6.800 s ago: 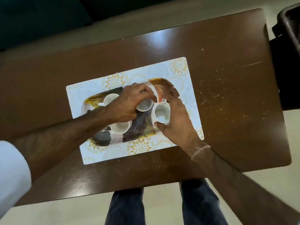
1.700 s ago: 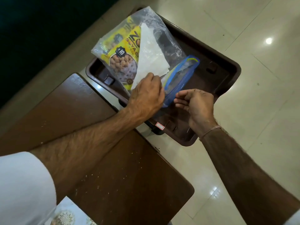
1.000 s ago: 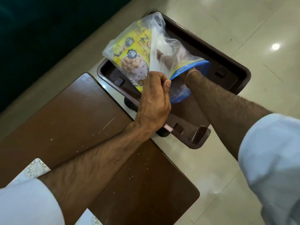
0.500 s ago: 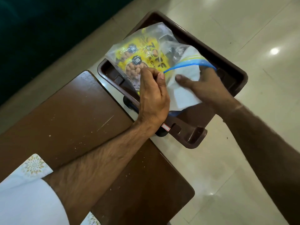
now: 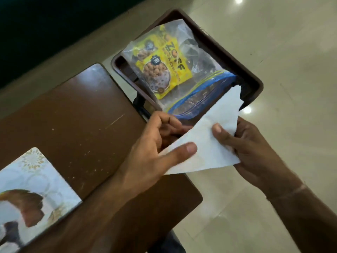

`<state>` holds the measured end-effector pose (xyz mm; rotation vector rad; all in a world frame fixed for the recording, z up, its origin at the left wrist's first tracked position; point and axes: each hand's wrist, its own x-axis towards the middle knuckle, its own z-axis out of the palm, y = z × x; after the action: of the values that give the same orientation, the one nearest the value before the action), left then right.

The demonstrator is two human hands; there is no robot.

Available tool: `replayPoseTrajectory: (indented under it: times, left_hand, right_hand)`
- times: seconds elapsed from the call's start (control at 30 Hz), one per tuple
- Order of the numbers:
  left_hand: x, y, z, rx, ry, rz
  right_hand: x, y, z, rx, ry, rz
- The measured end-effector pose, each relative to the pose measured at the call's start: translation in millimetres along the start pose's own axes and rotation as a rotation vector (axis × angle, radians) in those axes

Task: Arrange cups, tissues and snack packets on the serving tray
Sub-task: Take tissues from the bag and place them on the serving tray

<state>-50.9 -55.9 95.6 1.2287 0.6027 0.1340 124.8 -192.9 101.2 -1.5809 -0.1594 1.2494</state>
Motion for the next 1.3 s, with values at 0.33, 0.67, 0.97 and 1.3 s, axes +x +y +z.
replayPoseTrajectory:
  times: [0.33, 0.67, 0.97, 1.3]
  left_hand:
    - [-93, -12, -53, 0.429, 0.270, -0.091]
    - [-166, -18, -96, 0.450, 0.394, 0.079]
    - [-232, -18, -129, 0.537, 0.534, 0.123]
    - [-283, -24, -154, 0.659, 0.670, 0.164]
  right_hand:
    - [-23, 29, 88, -0.050, -0.125, 0.088]
    - [-43, 41, 166, -0.014, -0.241, 0.068]
    - [-66, 56, 226, 0.064, -0.423, 0.083]
    - [-77, 2, 281, -1.352, -0.636, -1.038]
